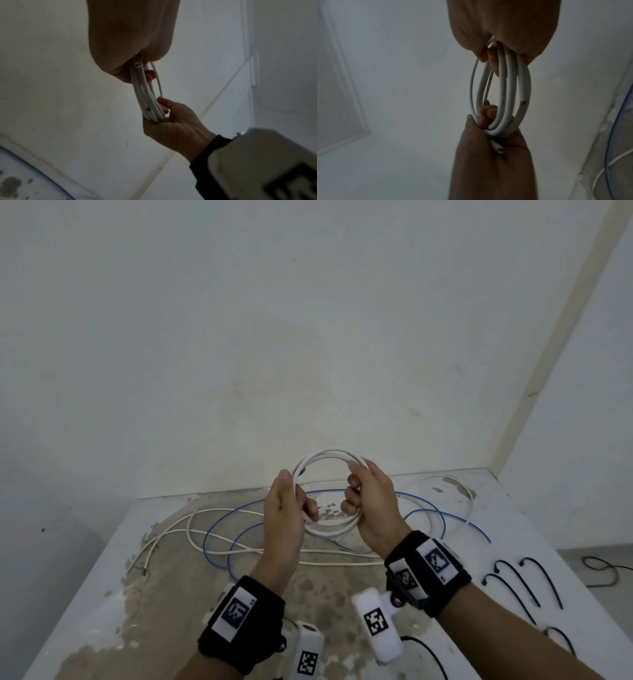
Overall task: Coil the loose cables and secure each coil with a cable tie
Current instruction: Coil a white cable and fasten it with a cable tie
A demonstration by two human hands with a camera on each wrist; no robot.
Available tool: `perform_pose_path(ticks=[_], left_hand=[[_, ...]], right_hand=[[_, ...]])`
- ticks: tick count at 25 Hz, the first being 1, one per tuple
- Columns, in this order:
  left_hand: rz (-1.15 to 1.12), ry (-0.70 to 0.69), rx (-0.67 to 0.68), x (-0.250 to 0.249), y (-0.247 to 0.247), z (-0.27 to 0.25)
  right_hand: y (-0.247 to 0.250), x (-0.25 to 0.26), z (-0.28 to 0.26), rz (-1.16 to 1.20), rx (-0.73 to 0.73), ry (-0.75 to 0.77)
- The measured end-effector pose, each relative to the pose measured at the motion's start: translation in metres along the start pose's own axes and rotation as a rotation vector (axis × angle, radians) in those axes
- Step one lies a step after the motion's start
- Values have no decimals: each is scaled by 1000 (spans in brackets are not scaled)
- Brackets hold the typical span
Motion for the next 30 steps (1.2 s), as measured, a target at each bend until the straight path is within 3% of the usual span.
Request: perform_pose_path(ticks=[2,4,11,14,17,19,23,27,30], left_hand=[[26,-14,8,2,-2,-2],[-31,74,2,7,-3,-2],[77,311,168,11,0,4],[311,307,327,5,-1,8],[459,201,488,-4,-16,5],[399,225,529,-4,-32,-1],[-31,596,547,13,-68,-18],[-68,589,399,39,-91,-30],[-94,693,478,62,-113,-52]], right_hand=[[2,4,4,131,-6,-58],[2,4,2,206,40,-96],[37,12,-2,-196,33,142],[48,20,-4,-235,61,170],[51,30,-8,-281,76,195],[55,33,-9,-261,25,216],[82,31,-8,-161,-112,223],[118,14,-17,-110,-185,162],[158,7,-23,-123,-258,134]])
Point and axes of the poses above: each hand's wrist, its own z-axis towards the middle knuckle, its own y-axis out of the back of the hand, x = y × z, the point moved 4 cm from there along z, towards the middle knuckle, and after that the axes turned 7 degrees about -x, right-handed, at the moved point
